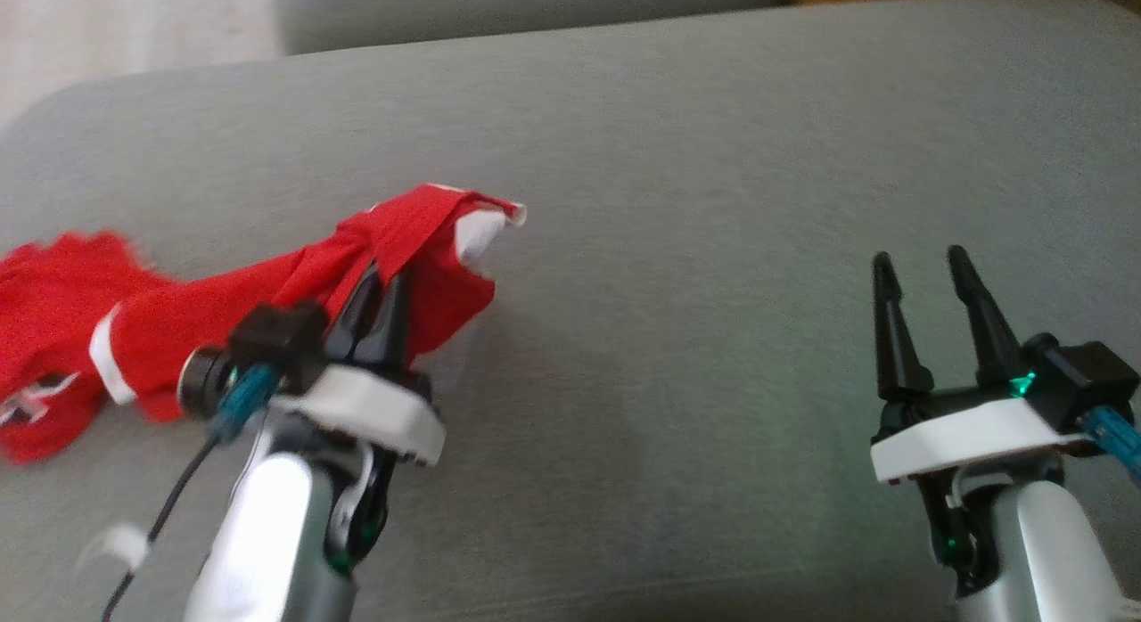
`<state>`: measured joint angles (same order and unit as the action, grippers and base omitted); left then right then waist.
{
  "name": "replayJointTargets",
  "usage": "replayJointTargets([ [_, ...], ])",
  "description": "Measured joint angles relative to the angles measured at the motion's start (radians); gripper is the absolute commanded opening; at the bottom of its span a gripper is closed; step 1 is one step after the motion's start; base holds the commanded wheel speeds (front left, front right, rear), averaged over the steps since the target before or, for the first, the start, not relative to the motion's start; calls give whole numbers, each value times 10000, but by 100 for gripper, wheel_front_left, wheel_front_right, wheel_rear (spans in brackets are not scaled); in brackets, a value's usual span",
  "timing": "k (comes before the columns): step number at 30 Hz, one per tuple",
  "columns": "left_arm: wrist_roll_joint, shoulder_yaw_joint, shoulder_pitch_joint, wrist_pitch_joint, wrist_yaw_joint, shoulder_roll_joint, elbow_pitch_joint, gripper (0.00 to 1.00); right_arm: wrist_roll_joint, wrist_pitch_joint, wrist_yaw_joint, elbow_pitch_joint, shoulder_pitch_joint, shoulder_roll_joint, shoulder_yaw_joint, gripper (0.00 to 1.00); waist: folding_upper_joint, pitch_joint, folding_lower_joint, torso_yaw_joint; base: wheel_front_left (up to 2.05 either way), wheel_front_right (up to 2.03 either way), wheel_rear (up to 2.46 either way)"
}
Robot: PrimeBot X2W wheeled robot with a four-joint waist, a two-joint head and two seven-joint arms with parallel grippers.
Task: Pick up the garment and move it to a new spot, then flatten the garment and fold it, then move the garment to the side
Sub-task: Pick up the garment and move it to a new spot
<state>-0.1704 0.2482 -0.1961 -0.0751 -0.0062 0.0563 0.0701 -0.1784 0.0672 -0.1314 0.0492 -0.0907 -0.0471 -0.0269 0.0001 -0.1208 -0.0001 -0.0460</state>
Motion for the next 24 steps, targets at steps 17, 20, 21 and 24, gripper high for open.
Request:
replayJointTargets([
  [17, -1680, 3212, -2940, 31, -274, -88, 3338, 0, -757, 744, 0, 614, -495, 6, -349, 100, 0, -1491, 0, -3072, 0, 0, 0],
  [20, -1881, 3540, -3061, 107, -288, -81, 3862, 88, -878, 836, 0, 721, -663, 8, -372, 100, 0, -1776, 1, -3228, 0, 0, 0],
  [21, -1898, 3634, -3061, 107, -293, -84, 3967, 100, -895, 865, 0, 742, -719, 8, -376, 100, 0, -1839, 1, -3237, 0, 0, 0],
  [24, -2019, 3879, -3062, 56, -288, -81, 4169, 100, -928, 926, 0, 901, -853, 8, -387, 100, 0, -1869, 2, -3090, 0, 0, 0],
])
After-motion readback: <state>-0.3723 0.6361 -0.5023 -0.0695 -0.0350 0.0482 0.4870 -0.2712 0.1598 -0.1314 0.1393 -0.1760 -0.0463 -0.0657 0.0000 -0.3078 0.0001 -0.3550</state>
